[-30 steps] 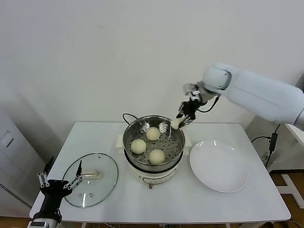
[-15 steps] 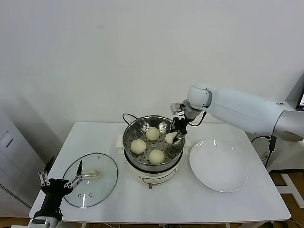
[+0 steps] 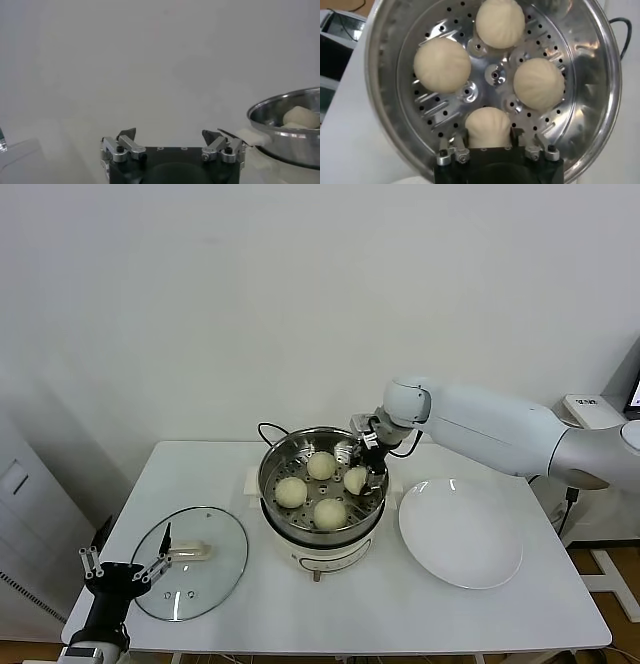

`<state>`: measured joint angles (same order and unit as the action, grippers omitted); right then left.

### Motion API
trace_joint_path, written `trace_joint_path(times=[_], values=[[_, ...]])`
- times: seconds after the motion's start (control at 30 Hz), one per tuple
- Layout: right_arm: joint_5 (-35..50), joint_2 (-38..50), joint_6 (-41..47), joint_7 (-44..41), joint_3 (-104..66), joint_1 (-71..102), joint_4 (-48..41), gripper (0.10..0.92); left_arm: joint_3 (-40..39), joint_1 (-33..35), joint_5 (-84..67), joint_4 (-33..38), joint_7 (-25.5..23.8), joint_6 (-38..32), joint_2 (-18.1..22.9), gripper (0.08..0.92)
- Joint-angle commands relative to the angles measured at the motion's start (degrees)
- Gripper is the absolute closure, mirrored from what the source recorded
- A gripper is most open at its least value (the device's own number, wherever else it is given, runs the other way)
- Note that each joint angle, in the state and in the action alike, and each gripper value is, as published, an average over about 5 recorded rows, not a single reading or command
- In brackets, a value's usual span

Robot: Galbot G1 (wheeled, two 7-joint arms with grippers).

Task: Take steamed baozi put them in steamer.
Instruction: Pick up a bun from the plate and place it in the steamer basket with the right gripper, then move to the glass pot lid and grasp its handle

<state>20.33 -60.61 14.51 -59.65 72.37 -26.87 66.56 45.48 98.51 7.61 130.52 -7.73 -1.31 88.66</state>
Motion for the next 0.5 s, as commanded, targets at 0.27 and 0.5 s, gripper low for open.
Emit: trace_joint_path(times=[0.27, 0.5], values=[[14.0, 5.6, 2.0, 1.7, -4.9, -6.7, 1.1, 0.206, -0.5, 0.2, -0.1, 0.2, -0.2, -0.3, 0.1, 0.177], [30.4, 16.2, -5.0, 28.4, -16.1, -0.7, 3.5, 0.203, -0.6, -0.3, 0.0, 0.4, 0.0, -0.1, -0.6, 0.177]])
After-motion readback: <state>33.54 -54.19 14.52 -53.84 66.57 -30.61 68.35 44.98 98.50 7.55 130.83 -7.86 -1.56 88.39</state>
